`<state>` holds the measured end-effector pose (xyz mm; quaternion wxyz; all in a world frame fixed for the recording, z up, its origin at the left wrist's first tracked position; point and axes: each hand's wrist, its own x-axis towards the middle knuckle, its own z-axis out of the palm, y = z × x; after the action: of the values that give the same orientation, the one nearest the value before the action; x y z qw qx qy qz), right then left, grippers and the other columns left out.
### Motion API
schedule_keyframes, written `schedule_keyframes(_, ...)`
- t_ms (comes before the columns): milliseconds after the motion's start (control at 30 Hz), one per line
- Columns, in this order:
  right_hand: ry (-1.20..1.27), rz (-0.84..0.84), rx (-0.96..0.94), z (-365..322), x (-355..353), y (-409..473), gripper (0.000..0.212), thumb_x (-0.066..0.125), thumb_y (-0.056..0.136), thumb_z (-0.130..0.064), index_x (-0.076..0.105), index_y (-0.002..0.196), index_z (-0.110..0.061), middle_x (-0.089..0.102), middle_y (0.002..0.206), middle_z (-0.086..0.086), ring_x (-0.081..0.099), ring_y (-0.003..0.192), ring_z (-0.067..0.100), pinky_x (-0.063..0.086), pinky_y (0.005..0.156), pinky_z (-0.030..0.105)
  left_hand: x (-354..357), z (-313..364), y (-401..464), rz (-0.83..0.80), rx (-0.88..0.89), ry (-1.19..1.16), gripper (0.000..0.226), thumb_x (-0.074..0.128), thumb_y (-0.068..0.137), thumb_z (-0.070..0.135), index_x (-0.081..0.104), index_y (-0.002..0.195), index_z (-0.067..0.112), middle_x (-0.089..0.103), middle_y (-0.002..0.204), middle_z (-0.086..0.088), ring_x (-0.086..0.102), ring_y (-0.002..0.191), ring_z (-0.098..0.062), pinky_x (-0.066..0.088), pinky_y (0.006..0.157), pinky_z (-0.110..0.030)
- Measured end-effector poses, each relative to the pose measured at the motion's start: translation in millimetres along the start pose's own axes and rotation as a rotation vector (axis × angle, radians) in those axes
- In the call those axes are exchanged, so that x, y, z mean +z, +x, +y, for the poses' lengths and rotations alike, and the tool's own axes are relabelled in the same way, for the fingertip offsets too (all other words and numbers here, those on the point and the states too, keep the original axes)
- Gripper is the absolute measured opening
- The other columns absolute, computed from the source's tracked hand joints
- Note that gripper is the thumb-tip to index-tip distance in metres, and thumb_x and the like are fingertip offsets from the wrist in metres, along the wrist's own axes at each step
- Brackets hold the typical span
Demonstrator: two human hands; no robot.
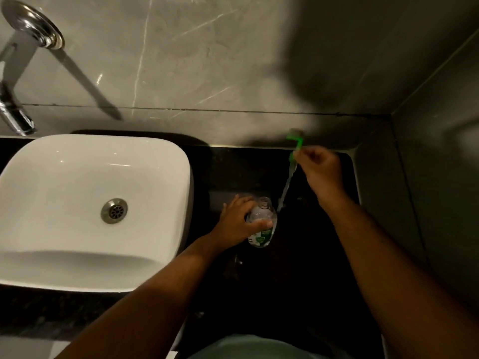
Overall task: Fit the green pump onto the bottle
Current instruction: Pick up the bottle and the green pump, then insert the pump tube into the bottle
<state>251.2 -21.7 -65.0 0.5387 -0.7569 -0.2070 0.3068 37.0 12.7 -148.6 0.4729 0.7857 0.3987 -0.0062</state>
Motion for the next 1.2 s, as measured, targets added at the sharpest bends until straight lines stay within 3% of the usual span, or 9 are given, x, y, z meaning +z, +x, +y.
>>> schedule_keyframes(100,0.163,0.036,-0.181,-39.3,5.8,-0.4,0.012,0.071,0.083,-0.012,0.071,0.078,-0.023,0.070,0.075,-0.006,0.064,0.066,-0.001,0.051,0.064,0.012,-0.7,4.4,-2.8,0.011,0.006,-0.009,0.072,0.060,0.071,0.072,0.060,0.125,0.024,0.042,0.148,0.001,0.020,0.145,-0.022,-0.003,0.115,-0.055)
schedule_keyframes(233,0.154,0.021,-0.252,-42.3,15.7,-9.7,0.005,0.070,0.083,-0.010,0.072,0.085,-0.015,0.069,0.074,-0.005,0.063,0.064,-0.001,0.052,0.064,0.014,1.0,5.2,-4.6,0.020,0.018,-0.007,0.075,0.057,0.068,0.075,0.059,0.124,0.025,0.044,0.146,0.002,0.021,0.145,-0.022,-0.001,0.116,-0.056)
schedule_keyframes(333,0.103,0.001,-0.246,-28.4,16.7,-18.7,0.014,0.069,0.085,-0.013,0.067,0.083,-0.027,0.069,0.080,-0.006,0.066,0.074,0.006,0.053,0.068,0.015,2.5,3.7,-3.4,0.019,0.015,0.012,0.077,0.055,0.066,0.080,0.059,0.122,0.027,0.045,0.145,0.002,0.023,0.144,-0.024,0.002,0.115,-0.060)
schedule_keyframes(500,0.058,-0.058,-0.233,-9.5,18.5,-38.2,0.010,0.070,0.086,-0.017,0.067,0.093,-0.023,0.069,0.087,-0.005,0.068,0.082,0.012,0.056,0.071,0.019,5.0,-0.3,-2.8,0.038,0.013,0.020,0.078,0.051,0.065,0.084,0.058,0.122,0.032,0.042,0.148,0.002,0.020,0.145,-0.025,-0.002,0.113,-0.059)
schedule_keyframes(700,-0.099,-0.227,-0.199,38.9,27.9,-75.2,0.011,0.073,0.084,-0.016,0.067,0.091,-0.021,0.067,0.081,-0.009,0.064,0.075,-0.003,0.053,0.066,0.013,7.0,0.3,-5.2,0.024,0.013,0.019,0.083,0.053,0.072,0.080,0.046,0.140,0.033,0.036,0.154,0.003,0.015,0.147,-0.024,-0.002,0.115,-0.058)
schedule_keyframes(867,-0.089,-0.168,-0.220,58.4,24.9,-83.3,0.022,0.078,0.079,-0.018,0.063,0.081,-0.034,0.067,0.083,-0.012,0.063,0.079,-0.003,0.050,0.069,0.012,9.1,5.1,-9.9,0.014,0.019,-0.040,0.083,0.055,0.071,0.076,0.044,0.141,0.032,0.039,0.152,0.006,0.018,0.147,-0.023,-0.001,0.115,-0.058)
schedule_keyframes(967,-0.077,-0.176,-0.219,60.4,24.8,-78.8,0.024,0.082,0.073,-0.016,0.061,0.077,-0.026,0.067,0.086,-0.011,0.063,0.081,-0.003,0.049,0.072,0.010,10.5,6.4,-11.5,0.055,0.022,-0.042,0.080,0.056,0.070,0.076,0.047,0.137,0.033,0.045,0.146,0.007,0.028,0.143,-0.021,0.005,0.115,-0.060)
schedule_keyframes(1067,-0.047,-0.173,-0.142,63.0,26.6,-77.2,0.035,0.087,0.067,-0.015,0.059,0.088,-0.022,0.066,0.084,-0.004,0.063,0.076,-0.001,0.052,0.069,0.013,11.4,4.1,-12.8,0.053,0.042,-0.053,0.079,0.057,0.070,0.077,0.047,0.136,0.035,0.048,0.143,0.009,0.031,0.141,-0.020,0.008,0.114,-0.062)
schedule_keyframes(1200,-0.056,-0.205,-0.096,64.8,29.1,-79.7,0.036,0.086,0.069,-0.020,0.062,0.092,-0.031,0.066,0.084,-0.010,0.063,0.074,-0.003,0.050,0.065,0.009,13.7,5.6,-14.0,0.055,0.054,-0.048,0.073,0.060,0.074,0.072,0.049,0.134,0.033,0.048,0.142,0.009,0.028,0.142,-0.020,0.005,0.113,-0.063)
